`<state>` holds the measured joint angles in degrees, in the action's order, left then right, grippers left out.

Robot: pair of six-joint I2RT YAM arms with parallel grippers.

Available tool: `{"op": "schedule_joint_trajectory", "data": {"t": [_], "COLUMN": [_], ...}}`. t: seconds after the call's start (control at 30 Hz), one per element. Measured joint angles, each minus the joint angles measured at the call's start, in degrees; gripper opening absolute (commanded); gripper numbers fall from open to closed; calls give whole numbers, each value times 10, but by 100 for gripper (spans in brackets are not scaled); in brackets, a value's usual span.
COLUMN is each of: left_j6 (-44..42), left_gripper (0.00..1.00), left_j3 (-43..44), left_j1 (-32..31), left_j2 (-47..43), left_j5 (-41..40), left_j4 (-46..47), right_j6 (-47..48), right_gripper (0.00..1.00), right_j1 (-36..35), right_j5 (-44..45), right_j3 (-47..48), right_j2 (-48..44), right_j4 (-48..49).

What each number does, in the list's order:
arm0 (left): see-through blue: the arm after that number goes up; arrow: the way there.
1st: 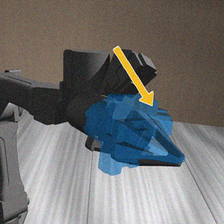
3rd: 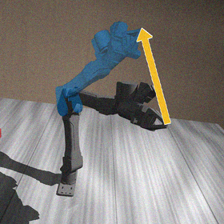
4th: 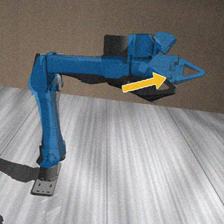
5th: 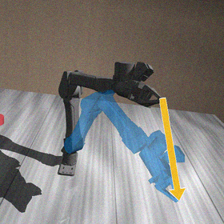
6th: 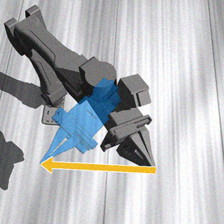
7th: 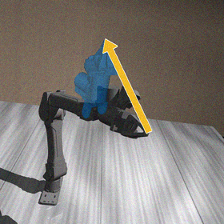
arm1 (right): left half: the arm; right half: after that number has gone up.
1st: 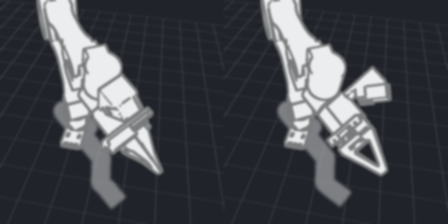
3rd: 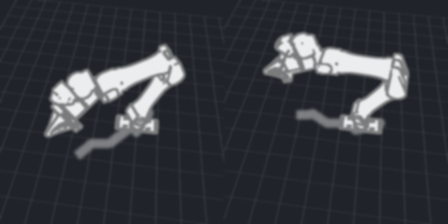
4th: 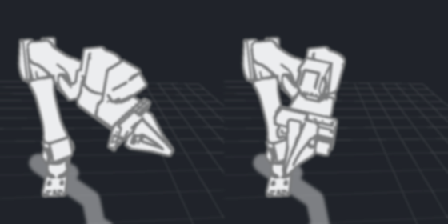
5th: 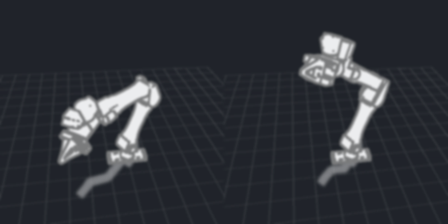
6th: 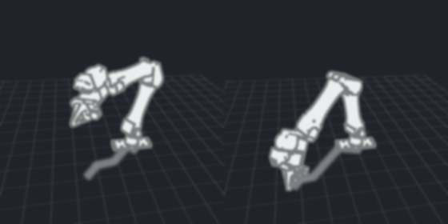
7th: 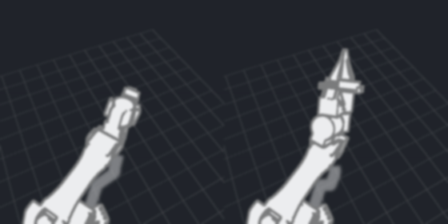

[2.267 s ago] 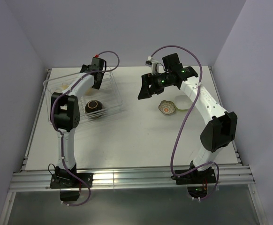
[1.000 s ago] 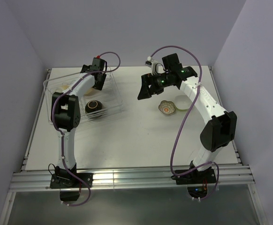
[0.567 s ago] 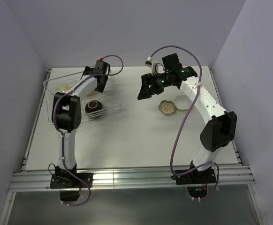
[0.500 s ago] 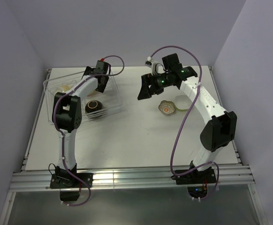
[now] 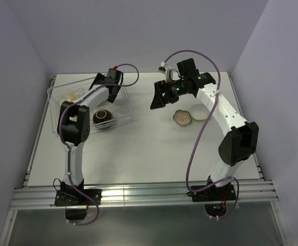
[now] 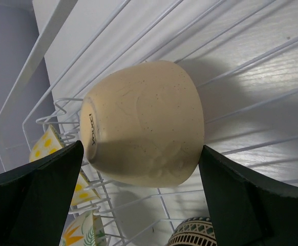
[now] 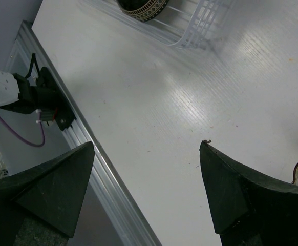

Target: Load the bowls into the dish rack

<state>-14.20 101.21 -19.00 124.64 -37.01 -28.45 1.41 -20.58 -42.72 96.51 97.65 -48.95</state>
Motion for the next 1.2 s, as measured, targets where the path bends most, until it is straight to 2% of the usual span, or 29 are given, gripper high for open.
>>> {"op": "schedule_joint_trajectory", "data": {"t": [0.2, 0.43, 0.7, 0.97, 1.0, 1.1, 1.13, 1.2], "left_j6": [-25, -33, -11, 2, 5, 24, 30, 41], "left_gripper": [100, 100, 99, 99, 96, 72, 60, 51], "left_j3": [-34, -42, -13, 2, 2, 2, 2, 1], "left_j1": [-1, -3, 2, 9, 11, 16, 18, 22], "left_j2": [-3, -7, -35, -51, -51, -55, -58, -70], "left_j5": [-19, -27, 25, 55, 64, 110, 128, 168], "left_j4": [45, 48, 1, -6, -10, -17, -20, -23], "right_j6": [4, 8, 11, 13, 13, 15, 15, 14], "right_gripper": [90, 91, 91, 88, 88, 83, 81, 80], "right_j1": [0, 0, 0, 0, 0, 0, 0, 0], "right_j5": [0, 0, 0, 0, 0, 0, 0, 0], "right_j3": [0, 0, 0, -1, -1, -2, -2, -3], "right_j2": [0, 0, 0, 0, 0, 0, 0, 0], "right_j4": [-1, -2, -4, -4, -4, -4, -4, -4]}}
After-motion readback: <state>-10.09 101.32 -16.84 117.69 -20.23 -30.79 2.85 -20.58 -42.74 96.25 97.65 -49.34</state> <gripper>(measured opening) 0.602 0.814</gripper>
